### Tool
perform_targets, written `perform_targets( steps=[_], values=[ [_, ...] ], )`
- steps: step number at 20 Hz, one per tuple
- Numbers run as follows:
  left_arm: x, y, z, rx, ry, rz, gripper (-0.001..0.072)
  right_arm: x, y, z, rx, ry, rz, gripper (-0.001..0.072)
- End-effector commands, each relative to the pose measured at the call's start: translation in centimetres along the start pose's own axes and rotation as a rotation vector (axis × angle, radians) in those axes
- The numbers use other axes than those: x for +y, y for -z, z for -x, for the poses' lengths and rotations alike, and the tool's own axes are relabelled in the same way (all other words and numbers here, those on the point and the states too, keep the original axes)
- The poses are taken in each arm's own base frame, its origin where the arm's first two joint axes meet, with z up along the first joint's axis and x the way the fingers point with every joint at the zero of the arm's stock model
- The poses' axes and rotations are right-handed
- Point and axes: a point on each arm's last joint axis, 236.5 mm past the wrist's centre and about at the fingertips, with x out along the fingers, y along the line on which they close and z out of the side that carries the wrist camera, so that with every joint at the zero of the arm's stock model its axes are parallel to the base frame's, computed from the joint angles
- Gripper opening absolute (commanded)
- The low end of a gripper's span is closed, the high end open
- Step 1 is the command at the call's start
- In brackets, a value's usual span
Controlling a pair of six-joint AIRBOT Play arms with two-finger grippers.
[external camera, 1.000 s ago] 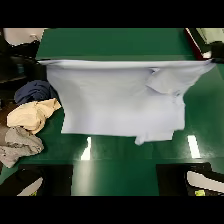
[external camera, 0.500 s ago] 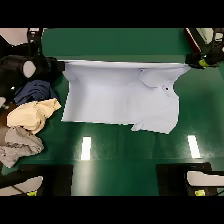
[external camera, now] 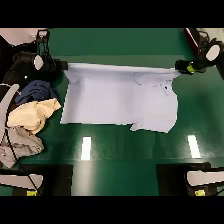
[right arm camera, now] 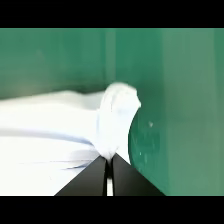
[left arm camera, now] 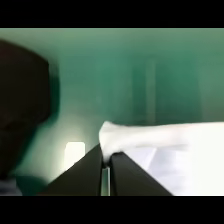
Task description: Fold the shirts.
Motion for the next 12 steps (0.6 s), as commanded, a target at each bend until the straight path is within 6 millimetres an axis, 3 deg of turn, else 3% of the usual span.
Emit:
perform_targets(
  steps=[1,7,8,9,10,12],
  values=[
    [1.6,5.2,-1.0,0.216,-0.036,-0.064,0.0028,-0.4,3.8,-1.0,0.099,0.014,0.001,0.0013],
    [1.5,7.3,-1.3,0.300,-0.029,-0.056,0.0030,0.0,9.1,-3.2,0.206,-0.019,-0.034,0.0022],
    [1.5,7.7,-1.2,0.319,-0.031,-0.056,0.0150,0.2,9.6,-3.4,0.219,-0.025,-0.040,0.0093],
    [1.6,8.2,-1.0,0.342,-0.033,-0.056,0.0408,0.5,9.9,-3.4,0.230,-0.041,-0.053,0.0300],
    [1.7,8.9,-0.7,0.373,-0.038,-0.058,0.0452,0.9,10.2,-3.3,0.243,-0.055,-0.065,0.0393],
    [2.1,10.6,0.2,0.453,-0.052,-0.062,0.0430,1.0,10.6,-2.6,0.269,-0.061,-0.068,0.0392]
  ],
)
